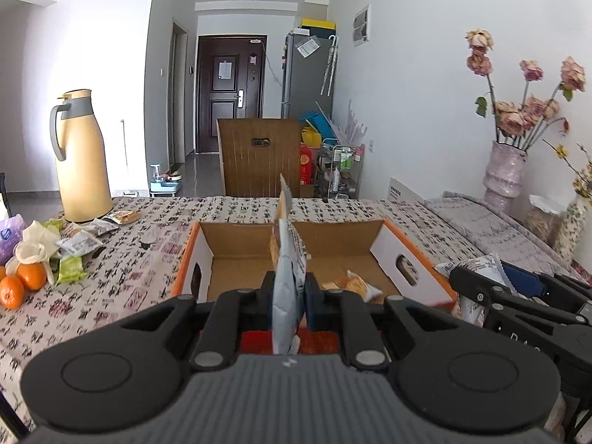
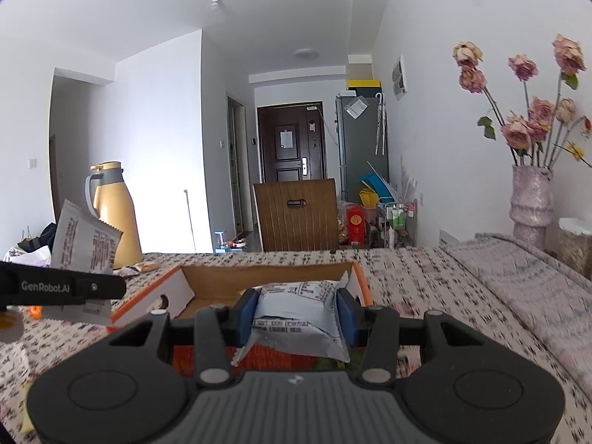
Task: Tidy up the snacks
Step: 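Move both packets over the box and open both grippers to release them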
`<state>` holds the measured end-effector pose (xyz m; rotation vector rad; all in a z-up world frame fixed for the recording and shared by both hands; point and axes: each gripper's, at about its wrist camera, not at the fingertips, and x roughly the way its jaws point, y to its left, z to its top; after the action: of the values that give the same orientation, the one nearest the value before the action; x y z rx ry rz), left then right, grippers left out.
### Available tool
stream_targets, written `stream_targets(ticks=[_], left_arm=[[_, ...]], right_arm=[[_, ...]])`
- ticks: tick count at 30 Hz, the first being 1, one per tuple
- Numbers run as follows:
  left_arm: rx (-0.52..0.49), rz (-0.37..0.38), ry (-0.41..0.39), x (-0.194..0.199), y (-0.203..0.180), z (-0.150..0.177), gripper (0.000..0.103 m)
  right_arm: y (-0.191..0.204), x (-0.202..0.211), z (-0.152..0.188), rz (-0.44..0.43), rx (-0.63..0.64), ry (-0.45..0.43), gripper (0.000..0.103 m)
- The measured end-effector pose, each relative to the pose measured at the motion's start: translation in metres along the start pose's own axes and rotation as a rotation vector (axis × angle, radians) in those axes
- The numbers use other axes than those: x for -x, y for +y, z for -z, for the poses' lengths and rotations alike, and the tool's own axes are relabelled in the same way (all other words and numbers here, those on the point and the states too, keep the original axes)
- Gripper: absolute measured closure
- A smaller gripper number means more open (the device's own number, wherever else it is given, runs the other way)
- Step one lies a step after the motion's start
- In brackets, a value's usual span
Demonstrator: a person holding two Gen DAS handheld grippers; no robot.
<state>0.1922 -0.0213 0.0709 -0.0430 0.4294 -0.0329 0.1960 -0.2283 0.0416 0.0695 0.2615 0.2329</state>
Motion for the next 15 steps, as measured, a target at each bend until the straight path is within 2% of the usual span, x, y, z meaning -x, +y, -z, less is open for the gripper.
stream_targets(ticks=[9,15], left_arm=[[0.030,-0.033,0.004,-0.050,0.007,-0.025,0.088],[0.071,-0.058,0.032,-0.084,0.015,-0.023,0.088]], right_arm=[[0.001,-0.058,-0.019,-0.012,0.002,0.026,0.058],[0.002,-0.100,-0.018,-0.004,0.003,0.077,0.058]])
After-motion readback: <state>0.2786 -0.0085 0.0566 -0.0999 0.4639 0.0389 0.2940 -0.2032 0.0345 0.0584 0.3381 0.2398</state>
